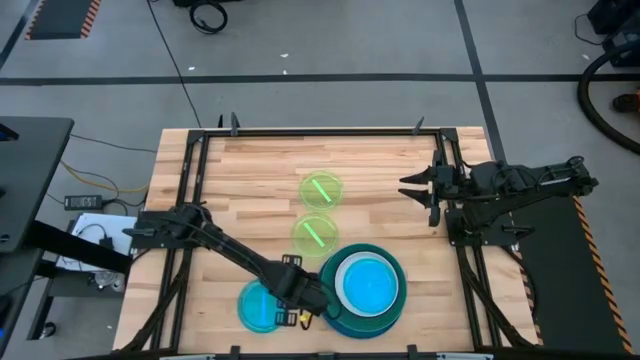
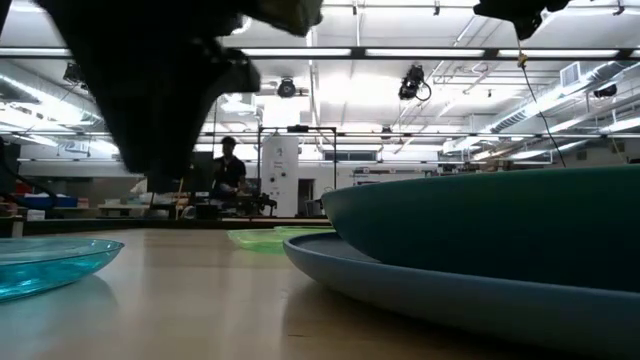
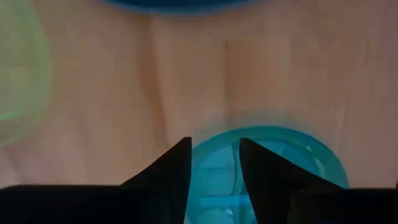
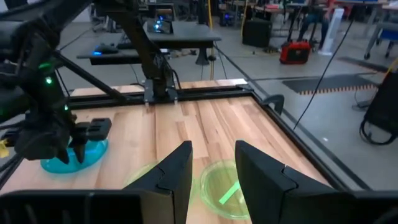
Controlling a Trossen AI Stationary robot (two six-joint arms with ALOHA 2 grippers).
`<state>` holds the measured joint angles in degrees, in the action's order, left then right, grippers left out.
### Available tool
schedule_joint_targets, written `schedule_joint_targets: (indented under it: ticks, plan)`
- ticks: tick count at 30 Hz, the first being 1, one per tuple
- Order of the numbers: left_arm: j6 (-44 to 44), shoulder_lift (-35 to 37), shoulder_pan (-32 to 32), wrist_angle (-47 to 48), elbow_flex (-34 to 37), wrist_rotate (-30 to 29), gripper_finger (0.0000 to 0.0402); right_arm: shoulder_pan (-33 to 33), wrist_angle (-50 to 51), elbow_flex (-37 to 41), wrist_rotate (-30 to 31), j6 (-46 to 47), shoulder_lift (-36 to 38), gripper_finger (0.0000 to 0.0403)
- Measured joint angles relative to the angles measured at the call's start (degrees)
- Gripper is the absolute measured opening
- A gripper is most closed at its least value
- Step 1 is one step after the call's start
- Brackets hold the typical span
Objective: Stack plastic plates
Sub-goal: Stack the light blue plate on top of the light blue plate
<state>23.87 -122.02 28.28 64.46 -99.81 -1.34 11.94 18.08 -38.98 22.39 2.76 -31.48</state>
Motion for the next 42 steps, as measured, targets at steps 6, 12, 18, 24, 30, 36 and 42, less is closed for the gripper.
schedule_joint_targets:
  ticks: [6, 12, 18, 24, 30, 36, 42]
  plan:
    - [0.1, 1.7, -0.7, -3.2, 5.4, 1.0, 0.0141, 0.0, -0.7, 0.0, 0.0, -1.4, -0.1, 0.0132]
    - [2.5, 7.5, -1.6, -9.8, 14.8, 2.3, 0.0141, 0.0, -0.9, 0.0, 0.0, -1.3, -0.4, 0.0132]
    - [2.6, 12.2, -3.8, -16.9, 24.7, 5.4, 0.0141, 0.0, -0.9, 0.0, 0.0, -0.8, -1.6, 0.0132]
    - [-0.1, 13.4, -6.8, -21.5, 31.0, 9.8, 0.0141, 0.0, -0.9, 0.0, 0.0, -0.1, -2.8, 0.0132]
    - [-3.3, 13.6, -8.8, -26.4, 33.8, 16.5, 0.0139, 0.0, -0.9, 0.0, 0.0, 0.1, -3.1, 0.0132]
    - [-5.4, 13.6, -9.0, -26.0, 33.9, 16.8, 0.0090, 0.0, -0.9, 0.0, 0.0, 0.6, -3.1, 0.0132]
    - [-5.3, 13.4, -8.9, -26.1, 34.0, 18.1, 0.0017, 0.0, -0.4, 0.0, 0.0, 1.2, -3.1, 0.0132]
